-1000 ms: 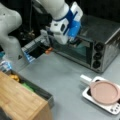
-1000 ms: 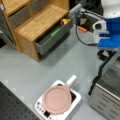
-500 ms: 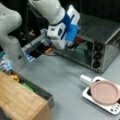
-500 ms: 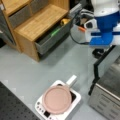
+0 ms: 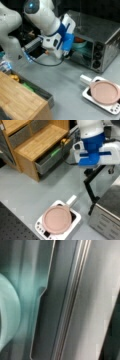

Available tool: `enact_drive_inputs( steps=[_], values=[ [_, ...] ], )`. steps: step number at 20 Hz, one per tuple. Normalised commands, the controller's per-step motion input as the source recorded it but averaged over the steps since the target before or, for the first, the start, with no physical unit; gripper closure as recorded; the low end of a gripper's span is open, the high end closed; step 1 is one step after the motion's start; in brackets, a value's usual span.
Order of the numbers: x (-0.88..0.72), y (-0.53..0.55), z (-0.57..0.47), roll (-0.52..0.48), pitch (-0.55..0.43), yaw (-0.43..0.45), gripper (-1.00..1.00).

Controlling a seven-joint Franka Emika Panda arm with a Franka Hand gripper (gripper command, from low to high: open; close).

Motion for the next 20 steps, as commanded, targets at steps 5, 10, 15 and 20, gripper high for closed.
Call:
enact_drive_inputs(
  steps=[5,10,15,20],
  values=[
    [0.10,-0.08,-0.13,0.167,-0.039,0.055,-1.00],
    [0.16,-0.16,-0.18,0.177,-0.077,0.052,-1.00],
    [0.17,-0.26,-0.13,0.155,-0.091,0.042,-1.00],
    [0.06,-0.22,-0.03,0.077,-0.102,0.073,-1.00]
  ],
)
